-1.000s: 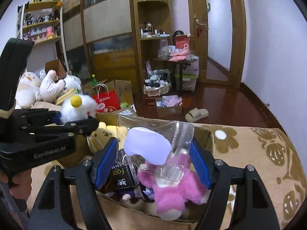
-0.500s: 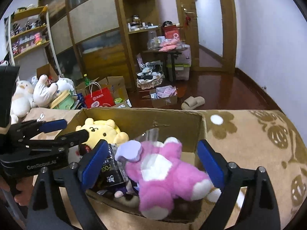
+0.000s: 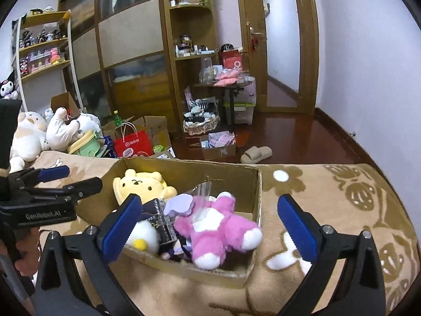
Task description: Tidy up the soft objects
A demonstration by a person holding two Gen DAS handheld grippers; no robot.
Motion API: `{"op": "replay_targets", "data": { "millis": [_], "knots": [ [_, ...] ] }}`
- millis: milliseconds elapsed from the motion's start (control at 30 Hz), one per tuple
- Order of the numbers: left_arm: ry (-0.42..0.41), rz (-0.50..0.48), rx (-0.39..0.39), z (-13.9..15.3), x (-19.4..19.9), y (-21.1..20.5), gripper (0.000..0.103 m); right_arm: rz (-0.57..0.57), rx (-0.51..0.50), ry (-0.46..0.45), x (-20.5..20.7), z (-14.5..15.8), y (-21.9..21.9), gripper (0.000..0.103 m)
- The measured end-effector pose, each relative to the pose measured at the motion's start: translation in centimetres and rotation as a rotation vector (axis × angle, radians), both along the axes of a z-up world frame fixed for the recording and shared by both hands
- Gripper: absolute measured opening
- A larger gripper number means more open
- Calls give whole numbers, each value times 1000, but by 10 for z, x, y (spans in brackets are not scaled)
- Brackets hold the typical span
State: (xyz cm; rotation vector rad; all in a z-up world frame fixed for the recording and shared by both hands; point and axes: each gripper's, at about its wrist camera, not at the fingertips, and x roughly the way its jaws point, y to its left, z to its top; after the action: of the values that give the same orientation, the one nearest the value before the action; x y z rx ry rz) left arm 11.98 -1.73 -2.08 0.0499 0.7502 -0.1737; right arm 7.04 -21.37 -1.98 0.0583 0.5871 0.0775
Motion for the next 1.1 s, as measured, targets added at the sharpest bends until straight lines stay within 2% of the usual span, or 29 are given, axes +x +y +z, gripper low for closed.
{"op": "replay_targets", "data": {
  "millis": [233,500,733,1100],
  "knots": [
    [-67,-4,-3,24,-33,11,95,-11,-44,-28,-32,16,6,103],
    [-135,18,-27,44,-76,26,97,-27,-29,-91,-71,36,6,103],
    [-185,28,-9,50,-110,31,99,-51,-51,-196,-107,56,13,103],
    [-233,-3,15,55,-143,32,99,-79,-41,-225,-134,60,8,103]
  ]
}}
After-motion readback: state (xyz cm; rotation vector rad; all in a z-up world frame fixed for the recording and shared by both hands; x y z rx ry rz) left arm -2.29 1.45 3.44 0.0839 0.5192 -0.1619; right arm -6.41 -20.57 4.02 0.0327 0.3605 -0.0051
